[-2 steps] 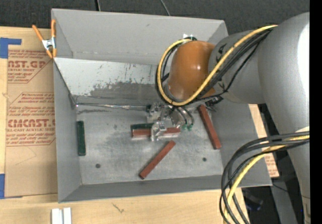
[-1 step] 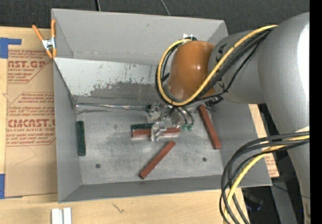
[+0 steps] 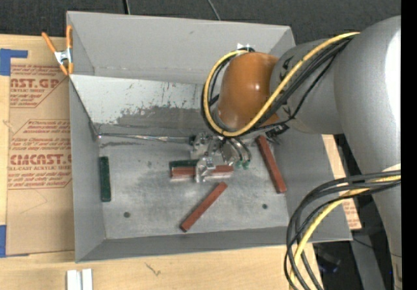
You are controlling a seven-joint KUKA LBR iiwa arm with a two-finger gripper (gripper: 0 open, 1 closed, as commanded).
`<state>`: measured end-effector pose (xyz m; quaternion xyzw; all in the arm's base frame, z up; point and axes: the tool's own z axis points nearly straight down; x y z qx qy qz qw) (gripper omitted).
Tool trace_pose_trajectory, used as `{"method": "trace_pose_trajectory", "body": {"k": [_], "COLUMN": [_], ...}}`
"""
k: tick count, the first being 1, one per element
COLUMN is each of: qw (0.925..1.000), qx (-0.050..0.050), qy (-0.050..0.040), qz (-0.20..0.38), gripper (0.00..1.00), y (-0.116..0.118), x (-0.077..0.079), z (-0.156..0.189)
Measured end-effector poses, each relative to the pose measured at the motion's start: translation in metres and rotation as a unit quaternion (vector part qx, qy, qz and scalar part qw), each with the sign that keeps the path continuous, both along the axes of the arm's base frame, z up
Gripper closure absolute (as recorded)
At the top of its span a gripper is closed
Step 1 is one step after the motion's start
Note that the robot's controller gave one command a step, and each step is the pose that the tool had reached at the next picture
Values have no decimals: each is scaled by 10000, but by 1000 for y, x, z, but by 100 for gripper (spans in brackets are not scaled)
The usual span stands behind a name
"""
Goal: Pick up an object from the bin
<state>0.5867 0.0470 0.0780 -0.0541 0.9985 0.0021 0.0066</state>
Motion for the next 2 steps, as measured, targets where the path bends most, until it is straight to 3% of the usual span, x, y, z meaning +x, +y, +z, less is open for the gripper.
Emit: {"method": "trace_pose_trajectory", "body": {"k": [2], "qw": [10000], "qx": [-15], "qy": [64], "qz": [3], "gripper": [100], "y": [0], "x": [-3], "z": [16]}}
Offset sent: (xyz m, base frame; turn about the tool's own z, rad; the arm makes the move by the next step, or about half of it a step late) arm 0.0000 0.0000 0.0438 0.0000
